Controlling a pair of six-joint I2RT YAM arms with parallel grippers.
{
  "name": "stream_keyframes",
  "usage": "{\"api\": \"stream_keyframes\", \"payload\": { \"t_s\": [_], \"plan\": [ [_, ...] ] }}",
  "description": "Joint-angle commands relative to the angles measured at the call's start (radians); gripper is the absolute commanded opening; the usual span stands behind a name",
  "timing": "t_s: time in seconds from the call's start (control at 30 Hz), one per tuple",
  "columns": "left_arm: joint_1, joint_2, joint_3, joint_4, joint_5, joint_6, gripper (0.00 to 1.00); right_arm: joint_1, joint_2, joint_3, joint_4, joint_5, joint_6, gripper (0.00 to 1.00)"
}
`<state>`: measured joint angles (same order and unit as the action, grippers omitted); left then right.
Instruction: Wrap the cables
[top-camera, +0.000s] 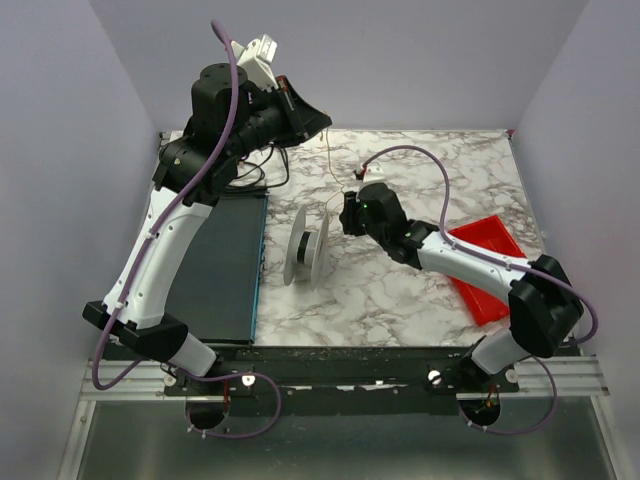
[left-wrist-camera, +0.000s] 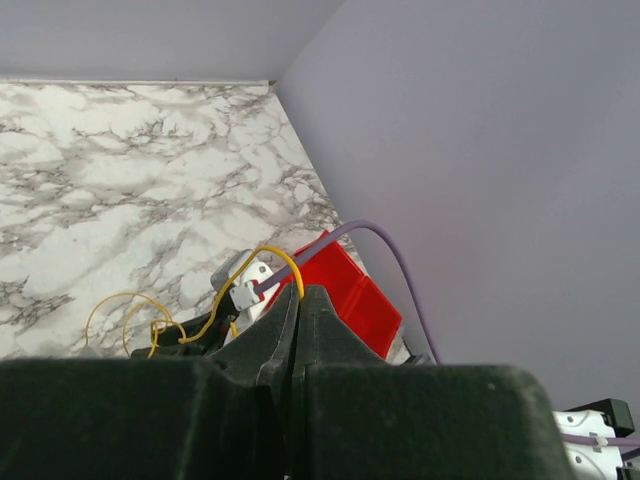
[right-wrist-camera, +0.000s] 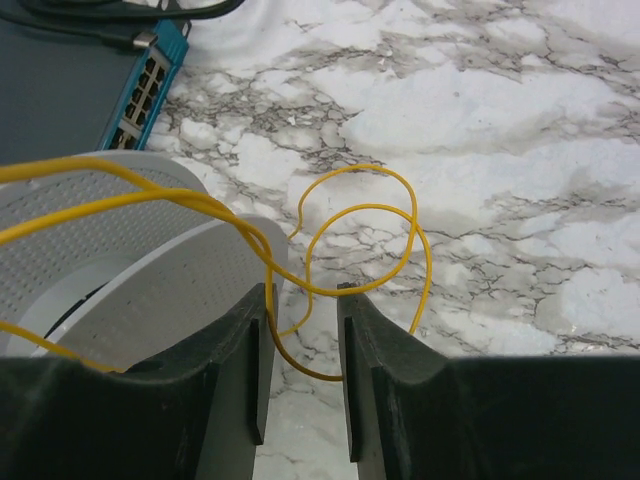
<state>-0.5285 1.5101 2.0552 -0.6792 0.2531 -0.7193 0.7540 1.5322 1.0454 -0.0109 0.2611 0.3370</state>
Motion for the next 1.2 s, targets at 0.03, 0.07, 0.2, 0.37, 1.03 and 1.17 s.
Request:
{"api": "stream_keyframes", "payload": {
  "t_s": [0.03,0.07,0.2,0.37,1.03,1.17],
  "plan": [
    [-0.007,0.010,0.031,0.013,-0.001,-0.011,0.00,0.008,0.025,0.040,0.095,0.114,-0.011,0.33],
    [-0.007,0.008,0.032,0.013,-0.005,-0.012,0.00,0.008,0.028,0.041,0.100,0.132,-0.008,0.27],
    [-0.002,-0.001,0.058,-0.035,-0.099,0.014,0.00,0.006,0.027,0.043,0.045,0.296,0.033,0.05],
    [0.085,0.000,0.092,-0.120,-0.201,0.021,0.00,-0.097,-0.077,-0.024,0.023,0.247,0.055,0.01],
    [0.384,-0.129,-0.020,-0.078,-0.179,-0.054,0.00,-0.589,-0.018,0.145,-0.173,0.018,0.193,0.01],
    [0.383,-0.148,-0.050,-0.020,-0.061,-0.074,0.00,-0.590,0.033,0.194,-0.160,-0.014,0.206,0.04]
  ]
}}
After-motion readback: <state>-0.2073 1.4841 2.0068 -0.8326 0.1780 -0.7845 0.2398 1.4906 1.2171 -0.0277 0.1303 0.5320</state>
